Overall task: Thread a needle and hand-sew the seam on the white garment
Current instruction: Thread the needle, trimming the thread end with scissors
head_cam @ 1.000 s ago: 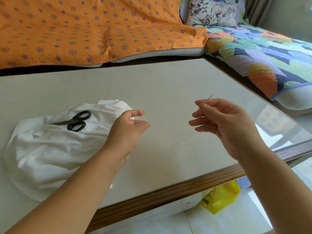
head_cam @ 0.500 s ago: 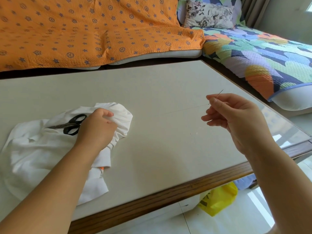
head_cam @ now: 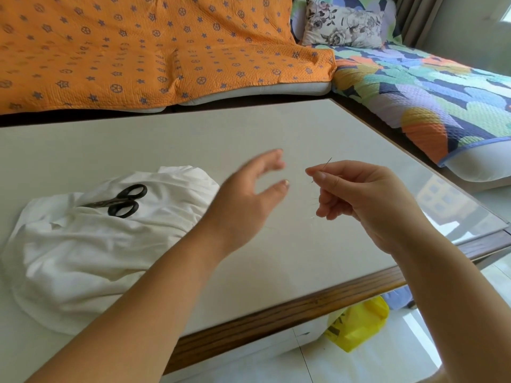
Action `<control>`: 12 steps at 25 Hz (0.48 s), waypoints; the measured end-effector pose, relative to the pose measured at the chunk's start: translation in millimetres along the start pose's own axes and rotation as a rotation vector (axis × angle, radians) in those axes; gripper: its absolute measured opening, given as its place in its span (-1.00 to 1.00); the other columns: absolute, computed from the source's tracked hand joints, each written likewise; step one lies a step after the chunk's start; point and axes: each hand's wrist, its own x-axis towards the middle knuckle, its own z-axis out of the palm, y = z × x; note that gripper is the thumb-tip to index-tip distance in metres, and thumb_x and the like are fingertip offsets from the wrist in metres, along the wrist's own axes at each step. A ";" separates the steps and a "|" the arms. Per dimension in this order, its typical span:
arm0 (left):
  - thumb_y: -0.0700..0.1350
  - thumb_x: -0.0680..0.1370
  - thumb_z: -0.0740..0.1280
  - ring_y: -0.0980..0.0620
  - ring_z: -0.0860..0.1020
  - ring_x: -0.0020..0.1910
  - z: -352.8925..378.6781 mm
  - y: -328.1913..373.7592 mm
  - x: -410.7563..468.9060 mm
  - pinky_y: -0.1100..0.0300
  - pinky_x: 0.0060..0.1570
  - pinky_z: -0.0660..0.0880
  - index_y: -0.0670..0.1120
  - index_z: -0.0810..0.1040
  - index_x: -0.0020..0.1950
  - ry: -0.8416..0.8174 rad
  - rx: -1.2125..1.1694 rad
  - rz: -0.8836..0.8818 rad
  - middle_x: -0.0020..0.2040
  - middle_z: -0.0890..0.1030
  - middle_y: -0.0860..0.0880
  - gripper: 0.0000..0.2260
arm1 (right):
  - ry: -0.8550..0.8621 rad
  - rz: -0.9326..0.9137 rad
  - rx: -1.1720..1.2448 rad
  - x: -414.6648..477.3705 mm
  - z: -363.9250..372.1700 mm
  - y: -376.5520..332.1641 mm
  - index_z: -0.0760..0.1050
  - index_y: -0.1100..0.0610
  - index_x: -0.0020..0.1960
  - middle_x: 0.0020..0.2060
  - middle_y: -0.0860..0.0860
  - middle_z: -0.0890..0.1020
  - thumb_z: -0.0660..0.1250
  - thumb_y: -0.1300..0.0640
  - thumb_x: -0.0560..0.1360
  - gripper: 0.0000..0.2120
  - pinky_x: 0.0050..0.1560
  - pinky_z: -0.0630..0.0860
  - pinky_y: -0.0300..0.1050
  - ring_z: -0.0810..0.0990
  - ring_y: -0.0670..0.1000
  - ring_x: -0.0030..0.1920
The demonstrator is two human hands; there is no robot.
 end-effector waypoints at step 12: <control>-0.08 0.60 0.33 0.09 0.28 -0.42 -5.3 -6.9 1.4 0.26 -0.37 0.28 0.03 0.72 -0.07 -0.007 -0.127 -0.268 -0.38 0.53 0.12 -0.83 | -0.054 0.040 0.054 0.5 11.8 0.8 0.69 0.12 -0.05 -0.40 0.09 0.58 0.43 0.01 0.29 -0.71 -0.41 0.50 -0.19 0.61 0.05 -0.40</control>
